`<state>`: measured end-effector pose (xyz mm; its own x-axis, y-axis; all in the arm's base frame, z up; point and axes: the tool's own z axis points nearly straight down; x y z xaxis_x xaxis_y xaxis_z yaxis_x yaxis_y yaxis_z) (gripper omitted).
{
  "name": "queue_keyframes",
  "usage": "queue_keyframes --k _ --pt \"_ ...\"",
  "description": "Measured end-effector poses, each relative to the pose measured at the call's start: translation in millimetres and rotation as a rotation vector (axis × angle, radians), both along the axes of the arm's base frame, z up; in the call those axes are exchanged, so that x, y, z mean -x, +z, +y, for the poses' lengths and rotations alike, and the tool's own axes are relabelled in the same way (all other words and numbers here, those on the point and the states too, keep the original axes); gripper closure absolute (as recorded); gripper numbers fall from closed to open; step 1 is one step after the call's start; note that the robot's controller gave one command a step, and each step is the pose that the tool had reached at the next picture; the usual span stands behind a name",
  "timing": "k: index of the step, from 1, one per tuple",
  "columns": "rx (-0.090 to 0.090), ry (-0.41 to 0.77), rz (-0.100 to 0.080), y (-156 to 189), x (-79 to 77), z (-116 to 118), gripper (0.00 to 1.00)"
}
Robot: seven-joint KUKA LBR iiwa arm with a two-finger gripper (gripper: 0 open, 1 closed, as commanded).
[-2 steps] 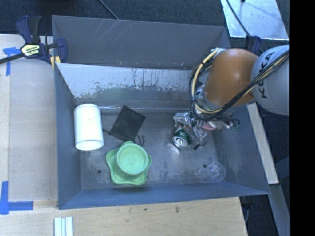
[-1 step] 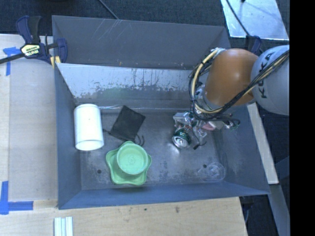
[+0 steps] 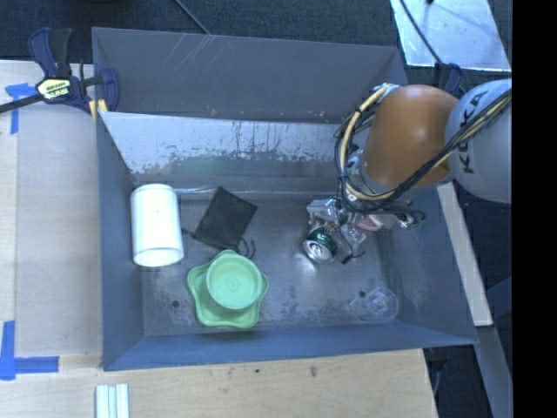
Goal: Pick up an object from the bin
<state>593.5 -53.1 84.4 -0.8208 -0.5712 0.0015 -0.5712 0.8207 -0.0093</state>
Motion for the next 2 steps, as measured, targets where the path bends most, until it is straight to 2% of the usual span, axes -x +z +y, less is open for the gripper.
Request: queue_keyframes --k 1,2 --pt "-0.004 -0.001 0.004 19.3 1.3 0.6 1.0" --pt "-0.005 -0.001 0.0 35.8 0.1 0.7 1.0"
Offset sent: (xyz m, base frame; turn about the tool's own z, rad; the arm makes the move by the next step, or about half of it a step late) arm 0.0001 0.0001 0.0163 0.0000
